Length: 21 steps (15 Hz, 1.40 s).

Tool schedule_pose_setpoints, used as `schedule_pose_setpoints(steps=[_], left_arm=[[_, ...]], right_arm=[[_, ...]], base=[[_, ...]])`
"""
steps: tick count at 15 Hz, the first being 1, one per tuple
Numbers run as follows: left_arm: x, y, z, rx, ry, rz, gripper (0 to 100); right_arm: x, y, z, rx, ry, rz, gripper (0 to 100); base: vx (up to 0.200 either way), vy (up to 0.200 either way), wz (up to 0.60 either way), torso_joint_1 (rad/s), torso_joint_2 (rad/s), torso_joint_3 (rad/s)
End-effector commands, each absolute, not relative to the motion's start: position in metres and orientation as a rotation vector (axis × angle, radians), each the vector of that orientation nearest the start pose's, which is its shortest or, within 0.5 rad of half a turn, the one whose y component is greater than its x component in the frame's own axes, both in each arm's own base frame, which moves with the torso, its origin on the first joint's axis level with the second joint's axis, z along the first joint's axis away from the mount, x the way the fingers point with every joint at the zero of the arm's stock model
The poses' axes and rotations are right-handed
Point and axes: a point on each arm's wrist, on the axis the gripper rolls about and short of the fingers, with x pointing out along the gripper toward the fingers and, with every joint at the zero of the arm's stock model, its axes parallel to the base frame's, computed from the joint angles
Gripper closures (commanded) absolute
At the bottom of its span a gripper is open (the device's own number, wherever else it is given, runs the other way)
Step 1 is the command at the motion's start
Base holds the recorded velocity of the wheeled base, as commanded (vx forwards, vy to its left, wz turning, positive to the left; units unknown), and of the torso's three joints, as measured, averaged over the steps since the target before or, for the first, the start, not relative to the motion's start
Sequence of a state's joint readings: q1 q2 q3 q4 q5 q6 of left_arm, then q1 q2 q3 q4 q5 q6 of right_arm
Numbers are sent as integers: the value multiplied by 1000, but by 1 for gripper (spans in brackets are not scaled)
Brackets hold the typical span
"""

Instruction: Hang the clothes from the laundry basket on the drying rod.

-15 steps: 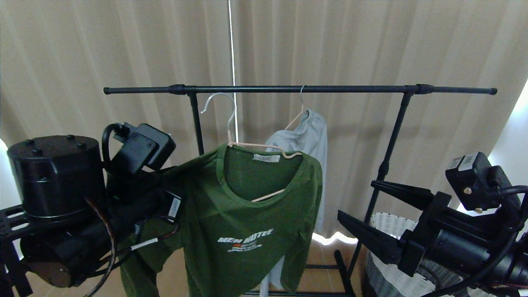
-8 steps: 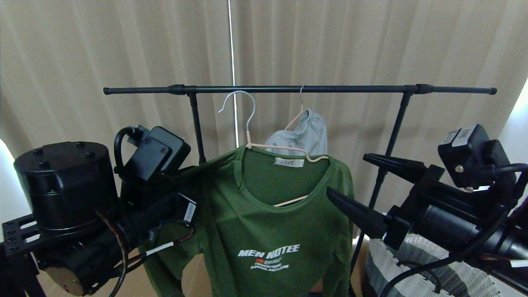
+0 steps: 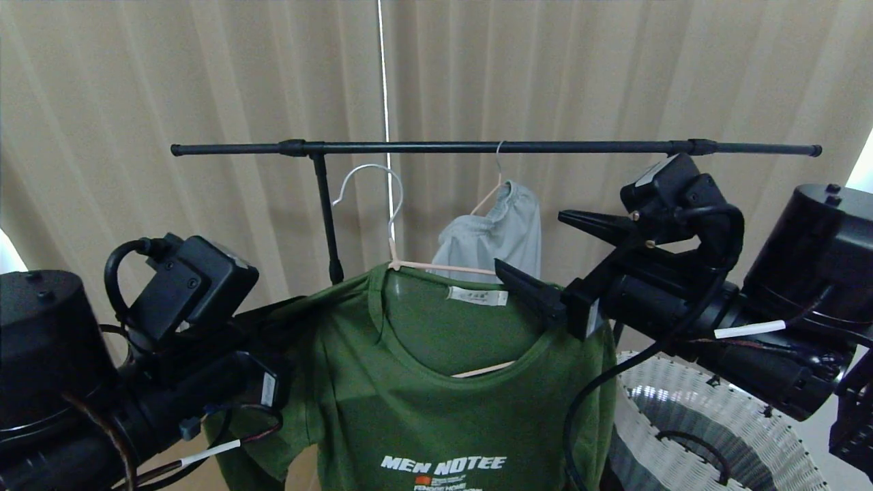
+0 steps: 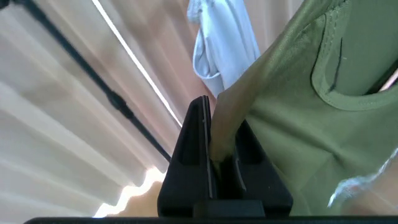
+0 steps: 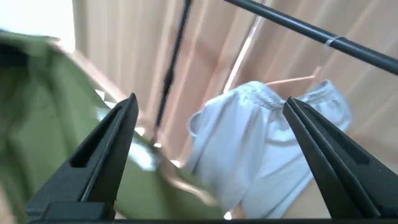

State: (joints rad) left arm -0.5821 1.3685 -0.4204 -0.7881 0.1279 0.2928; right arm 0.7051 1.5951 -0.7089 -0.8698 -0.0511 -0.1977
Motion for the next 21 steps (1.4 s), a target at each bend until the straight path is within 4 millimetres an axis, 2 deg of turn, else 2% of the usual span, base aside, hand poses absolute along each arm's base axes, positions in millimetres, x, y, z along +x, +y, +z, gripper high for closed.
schedule_pose_setpoints(steps=[1, 2, 3, 11, 17, 18, 21], left_arm=[[167, -105, 175, 340, 90, -467, 100], [163, -103, 165, 313, 96, -481, 100], [162, -102, 164, 294, 71, -514, 100], [163, -103, 168, 285, 53, -512, 100], [165, -106, 165, 289, 65, -519, 100], [164, -106, 165, 290, 61, -522, 100], [170, -105, 166, 290, 67, -504, 100]], right_arm=[[221, 186, 201, -208, -20, 660, 0], [227, 191, 199, -205, -29, 658, 0], [229, 193, 200, -202, -41, 658, 0], [238, 187, 205, -268, -71, 621, 0], [257, 193, 197, -331, -67, 603, 0], [266, 194, 196, -350, -74, 587, 0], [265, 193, 198, -345, -83, 590, 0]], base=[[0, 0, 0, 0, 0, 0], [0, 0, 0, 0, 0, 0], [0, 0, 0, 0, 0, 0], [0, 0, 0, 0, 0, 0], [0, 0, 0, 0, 0, 0], [0, 0, 0, 0, 0, 0], [0, 0, 0, 0, 0, 0]])
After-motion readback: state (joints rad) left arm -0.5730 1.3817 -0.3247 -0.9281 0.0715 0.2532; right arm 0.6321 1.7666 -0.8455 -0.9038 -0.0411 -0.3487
